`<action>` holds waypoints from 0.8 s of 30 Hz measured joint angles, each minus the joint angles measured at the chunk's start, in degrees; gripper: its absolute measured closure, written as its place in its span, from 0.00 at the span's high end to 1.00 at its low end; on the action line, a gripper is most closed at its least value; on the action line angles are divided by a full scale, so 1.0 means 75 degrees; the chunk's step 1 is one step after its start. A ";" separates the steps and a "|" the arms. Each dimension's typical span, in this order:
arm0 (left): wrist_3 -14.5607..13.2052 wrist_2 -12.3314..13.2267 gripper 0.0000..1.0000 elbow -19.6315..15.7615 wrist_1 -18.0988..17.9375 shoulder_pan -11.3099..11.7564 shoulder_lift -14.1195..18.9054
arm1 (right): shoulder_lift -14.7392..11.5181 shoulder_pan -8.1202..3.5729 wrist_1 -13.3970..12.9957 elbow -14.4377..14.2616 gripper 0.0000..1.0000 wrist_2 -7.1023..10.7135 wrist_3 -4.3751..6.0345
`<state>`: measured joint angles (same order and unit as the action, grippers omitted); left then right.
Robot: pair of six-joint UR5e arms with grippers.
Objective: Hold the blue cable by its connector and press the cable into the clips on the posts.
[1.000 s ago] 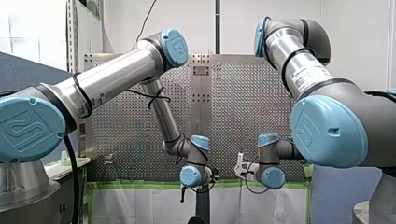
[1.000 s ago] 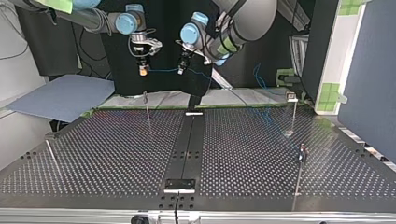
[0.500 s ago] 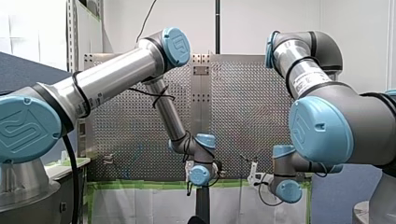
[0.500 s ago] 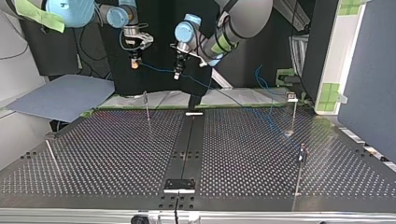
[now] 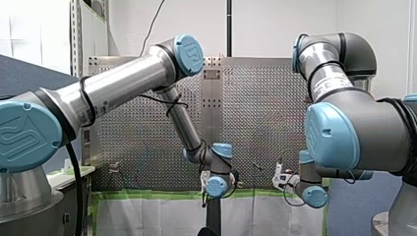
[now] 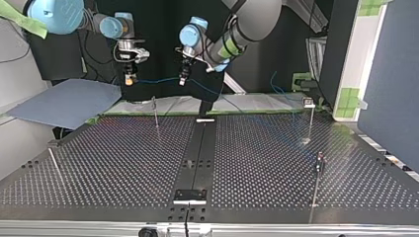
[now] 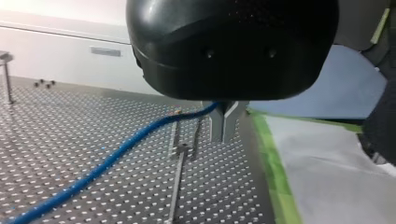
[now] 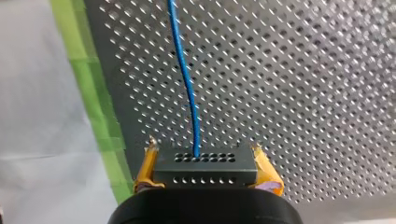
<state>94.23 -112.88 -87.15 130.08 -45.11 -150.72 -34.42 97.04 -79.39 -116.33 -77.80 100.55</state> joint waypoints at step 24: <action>-0.0070 -0.0588 0.00 0.1433 0.0477 -0.0124 -0.0509 | 0.0004 -0.1218 0.0302 0.0636 0.00 0.1434 0.0006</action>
<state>93.71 -117.29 -76.41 133.66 -46.04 -154.53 -34.39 87.90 -77.12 -111.56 -67.04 100.59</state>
